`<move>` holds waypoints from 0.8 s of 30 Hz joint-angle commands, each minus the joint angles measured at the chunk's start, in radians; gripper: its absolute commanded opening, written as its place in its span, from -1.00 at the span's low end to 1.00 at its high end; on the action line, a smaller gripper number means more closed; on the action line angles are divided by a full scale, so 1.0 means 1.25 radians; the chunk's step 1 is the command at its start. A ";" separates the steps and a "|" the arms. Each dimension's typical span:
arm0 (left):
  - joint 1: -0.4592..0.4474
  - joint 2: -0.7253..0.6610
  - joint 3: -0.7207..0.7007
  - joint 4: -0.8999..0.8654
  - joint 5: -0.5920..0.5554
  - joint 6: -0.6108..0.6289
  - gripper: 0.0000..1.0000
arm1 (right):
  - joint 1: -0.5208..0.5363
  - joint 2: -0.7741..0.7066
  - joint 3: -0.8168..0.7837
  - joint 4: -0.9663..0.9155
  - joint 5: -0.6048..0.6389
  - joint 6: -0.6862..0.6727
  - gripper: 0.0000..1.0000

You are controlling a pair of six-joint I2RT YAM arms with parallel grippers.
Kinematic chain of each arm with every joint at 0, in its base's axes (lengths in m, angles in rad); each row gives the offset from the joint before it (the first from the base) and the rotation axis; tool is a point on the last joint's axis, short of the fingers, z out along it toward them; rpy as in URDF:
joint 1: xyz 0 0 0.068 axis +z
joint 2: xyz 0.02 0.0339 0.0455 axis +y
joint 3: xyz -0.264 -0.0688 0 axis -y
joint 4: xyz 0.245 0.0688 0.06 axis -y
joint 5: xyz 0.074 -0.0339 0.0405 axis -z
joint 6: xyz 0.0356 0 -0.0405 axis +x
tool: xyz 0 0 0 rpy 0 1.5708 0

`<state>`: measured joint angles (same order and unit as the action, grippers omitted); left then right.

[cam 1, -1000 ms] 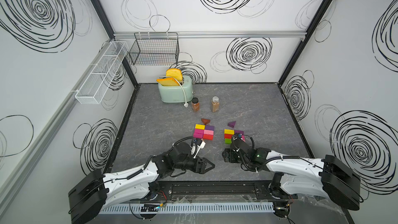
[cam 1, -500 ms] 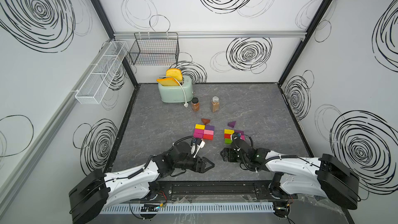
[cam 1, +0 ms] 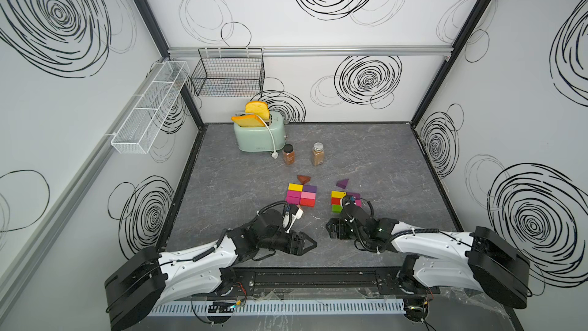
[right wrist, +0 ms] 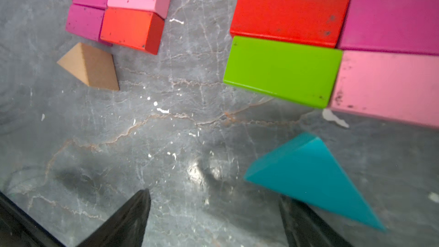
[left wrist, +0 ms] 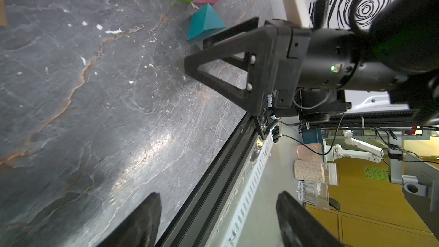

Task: Assemble a piece of candy with building blocks
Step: Assemble the building block at the center of the board.

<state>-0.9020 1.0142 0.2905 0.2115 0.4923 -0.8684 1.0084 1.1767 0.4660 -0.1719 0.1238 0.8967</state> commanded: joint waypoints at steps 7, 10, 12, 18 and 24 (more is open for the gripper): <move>0.026 -0.010 0.075 -0.070 0.003 0.068 0.63 | -0.114 -0.059 0.288 -0.280 0.061 -0.231 0.99; 0.049 0.002 0.103 -0.101 0.019 0.096 0.62 | -0.250 0.027 0.356 -0.276 -0.001 -0.372 0.99; 0.060 0.015 0.121 -0.120 0.026 0.112 0.62 | -0.314 0.108 0.417 -0.272 -0.017 -0.451 0.99; 0.082 0.069 0.157 -0.107 0.028 0.117 0.62 | -0.426 0.373 0.568 -0.229 -0.109 -0.595 0.97; 0.095 0.123 0.189 -0.087 0.028 0.115 0.62 | -0.437 0.556 0.708 -0.249 -0.134 -0.667 0.91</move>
<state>-0.7967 1.1496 0.4873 0.0719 0.5163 -0.7441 0.4587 1.8324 1.2831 -0.4446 -0.0002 0.1658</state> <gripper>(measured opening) 0.811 0.957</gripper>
